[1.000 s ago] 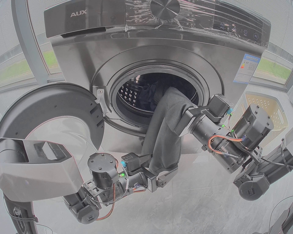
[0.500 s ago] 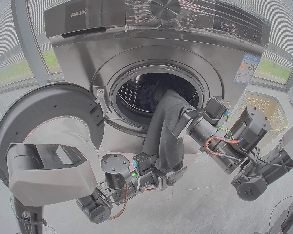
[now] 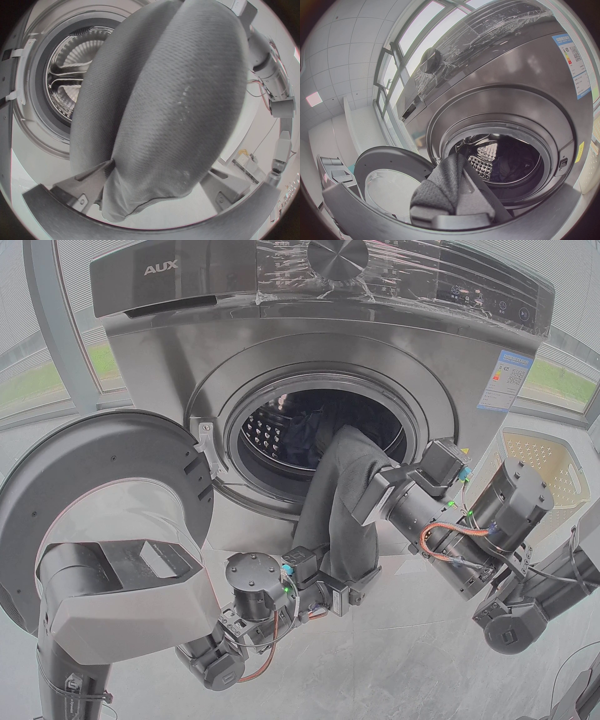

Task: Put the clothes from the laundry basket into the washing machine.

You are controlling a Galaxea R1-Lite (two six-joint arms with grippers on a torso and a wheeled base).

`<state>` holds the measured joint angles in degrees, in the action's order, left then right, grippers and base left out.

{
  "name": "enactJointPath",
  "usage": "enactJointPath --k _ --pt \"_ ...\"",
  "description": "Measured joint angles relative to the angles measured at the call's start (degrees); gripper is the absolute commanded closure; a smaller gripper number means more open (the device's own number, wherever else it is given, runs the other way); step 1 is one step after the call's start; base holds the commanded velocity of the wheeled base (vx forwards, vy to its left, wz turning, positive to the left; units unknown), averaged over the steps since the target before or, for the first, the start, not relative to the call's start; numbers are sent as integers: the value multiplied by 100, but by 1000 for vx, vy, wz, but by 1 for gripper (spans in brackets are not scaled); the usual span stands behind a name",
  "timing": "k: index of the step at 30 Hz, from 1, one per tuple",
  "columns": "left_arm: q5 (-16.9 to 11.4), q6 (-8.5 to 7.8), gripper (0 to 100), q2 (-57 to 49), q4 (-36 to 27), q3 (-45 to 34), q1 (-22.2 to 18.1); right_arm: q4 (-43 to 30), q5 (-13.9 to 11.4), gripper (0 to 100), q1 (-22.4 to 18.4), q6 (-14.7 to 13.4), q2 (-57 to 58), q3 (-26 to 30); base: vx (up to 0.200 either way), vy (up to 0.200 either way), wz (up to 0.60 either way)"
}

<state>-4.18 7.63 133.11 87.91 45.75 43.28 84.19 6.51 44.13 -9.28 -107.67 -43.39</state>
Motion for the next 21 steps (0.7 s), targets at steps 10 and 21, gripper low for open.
enactJointPath --k 10,21 --pt "145 -11 100 38 48 72 -119 -2 52 100 30 -11 0 12 0 0 0" --pt "73 -24 100 -861 63 -859 -37 -2 44 0 73 -16 -99 4 0 0 0"
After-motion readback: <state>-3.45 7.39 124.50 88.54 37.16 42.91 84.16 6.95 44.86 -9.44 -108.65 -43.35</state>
